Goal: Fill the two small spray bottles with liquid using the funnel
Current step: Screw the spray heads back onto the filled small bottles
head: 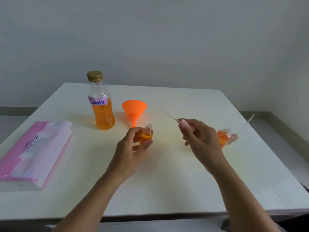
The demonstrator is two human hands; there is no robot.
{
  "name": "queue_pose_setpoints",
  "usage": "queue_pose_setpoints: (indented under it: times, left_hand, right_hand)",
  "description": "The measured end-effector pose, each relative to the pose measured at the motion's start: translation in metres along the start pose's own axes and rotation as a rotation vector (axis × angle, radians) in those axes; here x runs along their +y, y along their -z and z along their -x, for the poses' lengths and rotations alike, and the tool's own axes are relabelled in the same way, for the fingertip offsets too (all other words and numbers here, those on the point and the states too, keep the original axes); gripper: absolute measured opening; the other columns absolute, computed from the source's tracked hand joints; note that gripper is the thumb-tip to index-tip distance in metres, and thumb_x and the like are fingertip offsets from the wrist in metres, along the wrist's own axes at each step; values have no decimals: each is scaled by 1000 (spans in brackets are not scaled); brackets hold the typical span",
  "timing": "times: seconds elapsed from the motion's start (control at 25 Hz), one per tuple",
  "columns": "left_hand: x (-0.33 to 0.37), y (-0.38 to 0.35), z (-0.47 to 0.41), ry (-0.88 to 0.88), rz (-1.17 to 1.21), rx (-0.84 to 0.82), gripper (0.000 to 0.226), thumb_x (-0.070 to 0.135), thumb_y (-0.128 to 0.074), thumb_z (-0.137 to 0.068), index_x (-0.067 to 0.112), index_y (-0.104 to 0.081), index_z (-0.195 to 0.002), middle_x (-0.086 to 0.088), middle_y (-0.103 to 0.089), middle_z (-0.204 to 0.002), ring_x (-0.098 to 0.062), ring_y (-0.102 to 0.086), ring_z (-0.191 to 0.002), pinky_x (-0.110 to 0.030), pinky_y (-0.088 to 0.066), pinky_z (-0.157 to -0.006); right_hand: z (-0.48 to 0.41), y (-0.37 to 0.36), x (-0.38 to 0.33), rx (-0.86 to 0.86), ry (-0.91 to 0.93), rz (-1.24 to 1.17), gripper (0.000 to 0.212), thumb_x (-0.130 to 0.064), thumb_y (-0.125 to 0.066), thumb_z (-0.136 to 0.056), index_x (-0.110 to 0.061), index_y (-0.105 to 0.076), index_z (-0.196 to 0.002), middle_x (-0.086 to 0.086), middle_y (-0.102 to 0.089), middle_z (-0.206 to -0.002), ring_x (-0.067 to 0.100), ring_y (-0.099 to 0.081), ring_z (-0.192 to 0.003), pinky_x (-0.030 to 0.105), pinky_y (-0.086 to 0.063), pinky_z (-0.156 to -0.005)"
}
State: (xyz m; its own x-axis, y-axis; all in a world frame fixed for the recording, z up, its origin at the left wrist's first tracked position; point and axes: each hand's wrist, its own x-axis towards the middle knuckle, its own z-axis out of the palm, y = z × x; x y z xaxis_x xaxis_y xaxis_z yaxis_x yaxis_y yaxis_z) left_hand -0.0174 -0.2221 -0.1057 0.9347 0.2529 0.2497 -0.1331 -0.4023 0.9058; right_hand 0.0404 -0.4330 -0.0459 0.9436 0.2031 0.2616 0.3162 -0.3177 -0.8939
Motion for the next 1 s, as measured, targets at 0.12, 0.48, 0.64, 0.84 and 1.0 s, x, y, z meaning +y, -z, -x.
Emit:
queue_pose_setpoints:
  times: [0.12, 0.48, 0.64, 0.84, 1.0]
  left_hand:
    - [-4, 7, -5, 0, -34, 5, 46, 45, -64, -86, 26, -52, -126, 8, -64, -122, -13, -60, -114, -34, -56, -92]
    - [-8, 11, -14, -15, -104, -2, 39, 43, -66, -85, 36, -49, -120, 18, -59, -115, 4, -56, -104, 0, -43, -70]
    - [-7, 9, -14, -35, -120, -22, 41, 43, -63, -84, 34, -50, -122, 12, -60, -121, -7, -55, -112, -9, -44, -82]
    - [-5, 4, -14, -58, -181, -47, 43, 38, -65, -85, 29, -52, -125, 7, -60, -127, -14, -55, -115, -28, -50, -93]
    - [-3, -5, -11, -82, -191, -87, 48, 46, -62, -82, 31, -54, -127, 9, -61, -128, -13, -56, -116, -27, -49, -93]
  right_hand:
    - [3, 2, -6, -54, 39, 58, 12, -37, -65, -97, -34, -71, -107, -4, -71, -88, 7, -69, -69, 18, -54, -60]
    - [-4, -4, 7, -77, 106, 190, 33, 4, -62, -97, -23, -74, -113, -13, -69, -97, 8, -71, -75, 14, -52, -65]
    - [-2, -2, 2, -60, 174, 252, 35, 9, -60, -96, -16, -73, -117, -7, -67, -100, -5, -70, -79, 6, -49, -68]
    - [0, 1, -6, -55, 261, 339, 31, 2, -69, -94, -12, -74, -120, -3, -65, -100, -10, -66, -83, 5, -48, -75]
    - [1, -5, -12, -97, 310, 397, 35, -9, -79, -88, -18, -71, -122, -11, -65, -98, -13, -61, -79, 5, -47, -72]
